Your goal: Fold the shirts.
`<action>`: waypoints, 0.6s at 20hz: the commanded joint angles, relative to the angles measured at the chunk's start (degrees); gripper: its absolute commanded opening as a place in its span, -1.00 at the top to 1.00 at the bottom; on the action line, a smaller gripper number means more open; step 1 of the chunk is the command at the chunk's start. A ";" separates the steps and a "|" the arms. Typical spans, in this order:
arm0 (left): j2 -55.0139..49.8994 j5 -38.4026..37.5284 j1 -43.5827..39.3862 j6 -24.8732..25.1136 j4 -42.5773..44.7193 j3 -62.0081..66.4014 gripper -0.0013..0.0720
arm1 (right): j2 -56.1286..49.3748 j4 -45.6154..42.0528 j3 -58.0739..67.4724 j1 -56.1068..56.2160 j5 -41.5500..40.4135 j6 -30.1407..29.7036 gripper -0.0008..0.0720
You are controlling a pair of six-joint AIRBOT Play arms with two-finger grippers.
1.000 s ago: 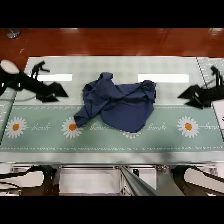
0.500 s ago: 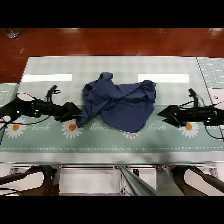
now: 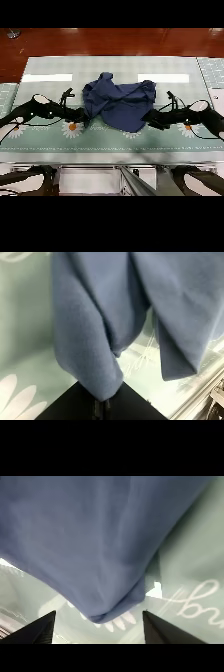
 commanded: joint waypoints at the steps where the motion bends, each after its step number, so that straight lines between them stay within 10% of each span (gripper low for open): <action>1: -0.11 -0.35 -0.39 0.28 -0.26 0.48 0.88 | -1.40 -2.27 -0.04 4.96 -1.95 4.44 -0.74; 8: 0.02 -0.68 -0.37 0.31 -1.31 0.52 0.88 | -9.79 4.09 5.81 9.29 -8.02 4.42 -0.65; 11: 0.35 -1.53 -0.33 0.24 -1.79 2.93 0.88 | -13.86 4.72 10.49 9.38 -6.34 3.15 0.77; 12: 0.50 -2.34 -0.33 0.20 -1.79 4.46 0.88 | -14.67 4.63 12.02 9.33 -5.42 1.97 0.92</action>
